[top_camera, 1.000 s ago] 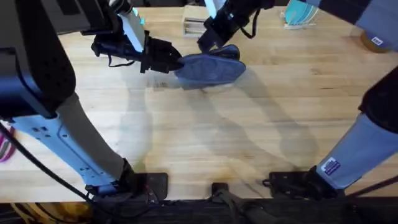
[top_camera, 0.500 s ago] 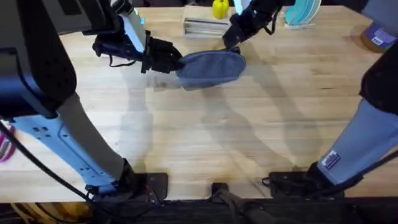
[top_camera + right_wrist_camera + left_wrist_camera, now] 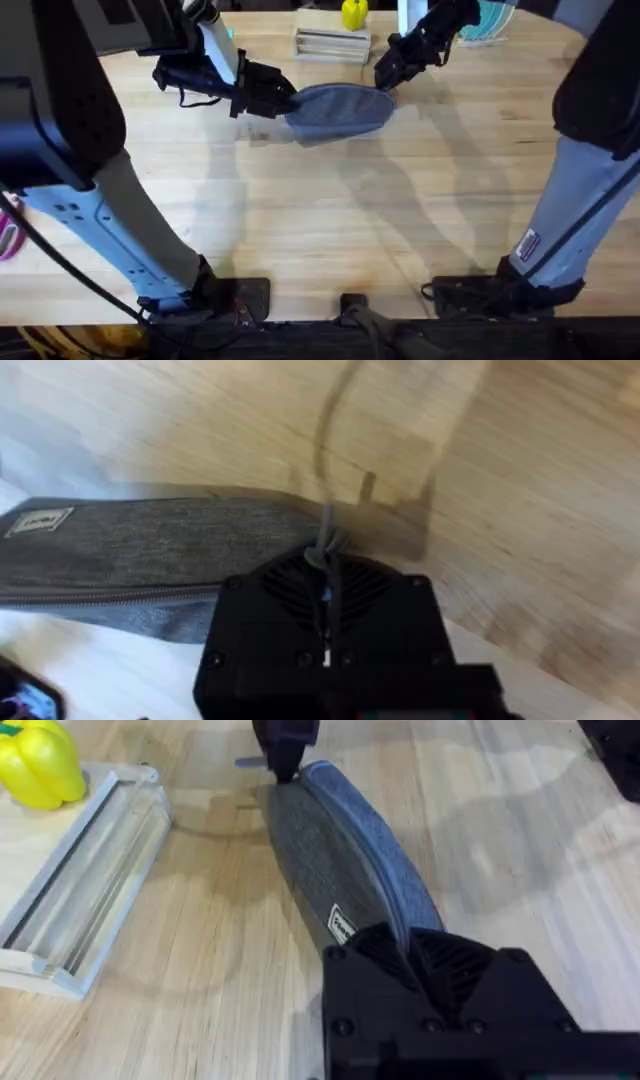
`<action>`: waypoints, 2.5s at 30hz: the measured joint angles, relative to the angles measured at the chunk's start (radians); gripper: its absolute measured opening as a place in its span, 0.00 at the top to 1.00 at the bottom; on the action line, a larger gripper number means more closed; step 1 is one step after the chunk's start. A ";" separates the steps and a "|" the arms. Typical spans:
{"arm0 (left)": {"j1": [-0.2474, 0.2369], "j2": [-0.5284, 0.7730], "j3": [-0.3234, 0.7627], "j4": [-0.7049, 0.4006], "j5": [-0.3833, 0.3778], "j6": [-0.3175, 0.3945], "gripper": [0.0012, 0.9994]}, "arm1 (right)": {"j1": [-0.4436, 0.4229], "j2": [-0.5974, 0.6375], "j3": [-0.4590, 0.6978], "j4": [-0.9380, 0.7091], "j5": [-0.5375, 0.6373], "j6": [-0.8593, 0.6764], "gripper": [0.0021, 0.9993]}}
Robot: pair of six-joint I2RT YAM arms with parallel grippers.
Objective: Unzip the bag, pick up the pens from the table one at a time and place them inside, then zip the bag closed.
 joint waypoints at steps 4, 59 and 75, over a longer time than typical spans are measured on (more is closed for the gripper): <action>-0.002 0.000 0.000 0.003 0.000 0.000 0.96 | -0.014 0.032 0.013 0.000 -0.038 0.036 0.97; 0.018 0.000 0.000 -0.005 -0.064 0.000 0.96 | -0.055 -0.571 0.003 -0.214 0.238 -0.033 0.01; 0.018 0.000 0.000 -0.009 -0.045 -0.003 0.00 | -0.055 -0.574 0.003 -0.198 0.238 -0.034 0.01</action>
